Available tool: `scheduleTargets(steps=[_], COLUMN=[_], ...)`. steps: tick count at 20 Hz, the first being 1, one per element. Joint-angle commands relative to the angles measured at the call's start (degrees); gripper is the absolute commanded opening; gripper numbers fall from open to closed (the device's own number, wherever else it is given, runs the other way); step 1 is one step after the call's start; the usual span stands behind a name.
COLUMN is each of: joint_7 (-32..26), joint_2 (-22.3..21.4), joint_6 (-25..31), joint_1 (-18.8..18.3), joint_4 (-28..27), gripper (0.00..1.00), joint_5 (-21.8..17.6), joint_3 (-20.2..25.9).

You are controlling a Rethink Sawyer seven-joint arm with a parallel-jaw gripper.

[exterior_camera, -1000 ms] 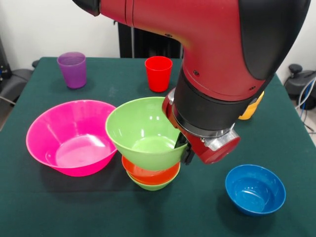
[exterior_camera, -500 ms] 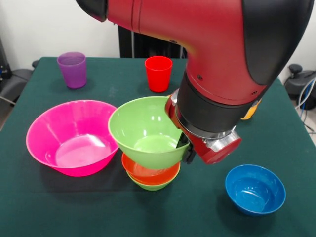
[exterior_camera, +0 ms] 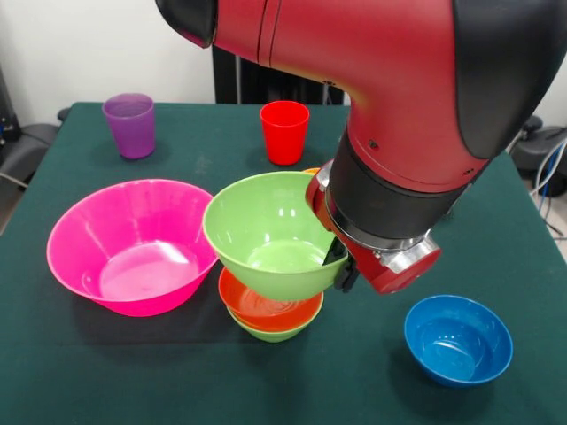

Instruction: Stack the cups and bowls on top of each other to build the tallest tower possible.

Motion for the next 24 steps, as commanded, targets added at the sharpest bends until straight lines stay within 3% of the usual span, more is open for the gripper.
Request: scheduleTargets(steps=[1,10,24], joint_7=[0.34,-1.56,-1.24], joint_2=[0.0,-1.08,0.11], joint_6=[-3.89,-3.79,-8.66], joint_1=[0.39,0.83,1.43], joint_4=[4.19,6.25,8.55], gripper=[0.0,0.0,0.0], joint_5=[-3.26,-4.93,-5.63], joint_3=[2.25,2.94,3.14])
